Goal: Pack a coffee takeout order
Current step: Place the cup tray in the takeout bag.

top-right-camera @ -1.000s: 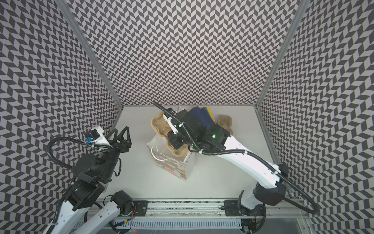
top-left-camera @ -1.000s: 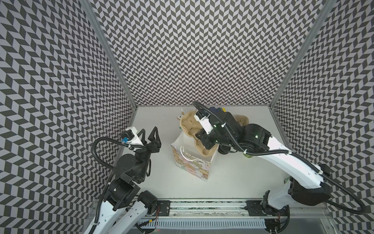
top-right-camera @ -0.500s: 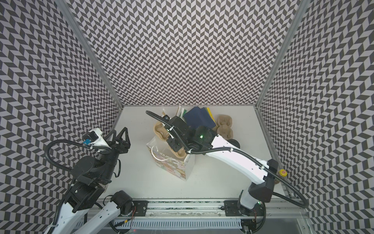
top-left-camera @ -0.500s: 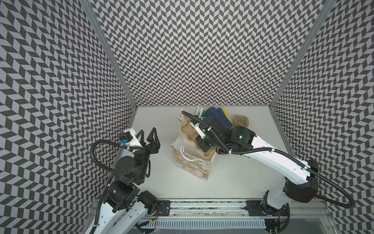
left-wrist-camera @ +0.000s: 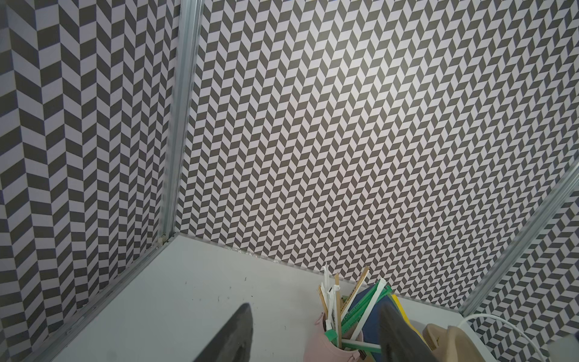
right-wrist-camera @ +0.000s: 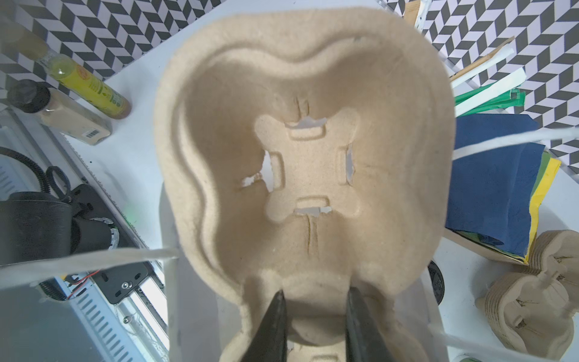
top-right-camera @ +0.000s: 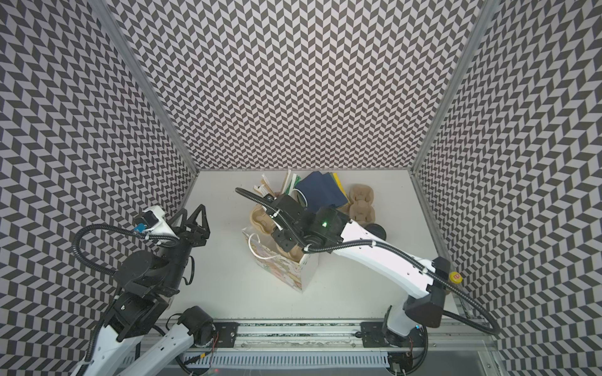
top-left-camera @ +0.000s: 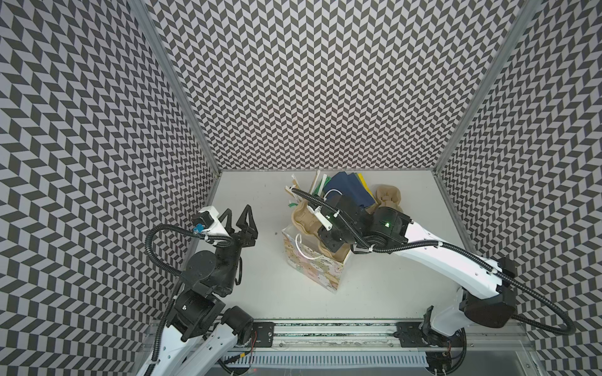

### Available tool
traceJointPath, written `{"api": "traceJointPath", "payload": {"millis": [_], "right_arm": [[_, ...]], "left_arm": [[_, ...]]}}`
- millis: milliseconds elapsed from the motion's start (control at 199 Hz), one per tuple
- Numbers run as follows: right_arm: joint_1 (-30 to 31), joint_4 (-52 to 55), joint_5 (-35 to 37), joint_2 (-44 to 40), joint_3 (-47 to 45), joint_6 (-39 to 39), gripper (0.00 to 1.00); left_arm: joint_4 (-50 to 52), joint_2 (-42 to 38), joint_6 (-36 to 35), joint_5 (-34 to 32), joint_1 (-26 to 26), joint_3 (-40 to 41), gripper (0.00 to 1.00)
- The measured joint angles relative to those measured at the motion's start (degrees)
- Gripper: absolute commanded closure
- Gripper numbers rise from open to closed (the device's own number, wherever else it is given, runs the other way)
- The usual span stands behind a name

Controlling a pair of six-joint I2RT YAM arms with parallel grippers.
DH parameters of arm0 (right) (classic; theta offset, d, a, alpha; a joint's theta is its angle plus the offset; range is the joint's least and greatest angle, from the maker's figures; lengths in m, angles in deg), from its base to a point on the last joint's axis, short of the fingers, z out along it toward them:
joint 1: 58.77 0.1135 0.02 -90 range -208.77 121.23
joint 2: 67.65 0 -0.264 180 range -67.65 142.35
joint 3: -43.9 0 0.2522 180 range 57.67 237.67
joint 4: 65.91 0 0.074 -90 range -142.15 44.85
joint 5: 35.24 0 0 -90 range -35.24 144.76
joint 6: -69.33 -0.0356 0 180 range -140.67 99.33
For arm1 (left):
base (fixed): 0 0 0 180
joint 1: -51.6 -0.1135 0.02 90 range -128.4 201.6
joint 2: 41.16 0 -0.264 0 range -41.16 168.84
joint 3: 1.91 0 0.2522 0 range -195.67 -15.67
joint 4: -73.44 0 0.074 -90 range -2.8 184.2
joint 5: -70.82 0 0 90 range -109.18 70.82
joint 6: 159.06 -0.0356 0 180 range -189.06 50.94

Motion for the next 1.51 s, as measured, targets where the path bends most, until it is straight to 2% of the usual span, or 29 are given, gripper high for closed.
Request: {"api": "traceJointPath", "payload": {"millis": [538,845,1508], "right_arm": [[1.2,1.9,-0.4,-0.3,-2.3,-1.4,1.0],[1.6,2.4,-1.0,0.3,-7.4,-2.5,1.0],[2.0,4.2,-1.4,0.7,-2.9,-3.3,1.0]], "left_arm": [[0.0,0.0,0.0,-0.1,0.0,0.0,0.36],[-0.3,-0.4,0.0,-0.4,0.0,0.4,0.36],[-0.4,-0.5,-0.1,-0.9,0.0,0.4,0.36]]}}
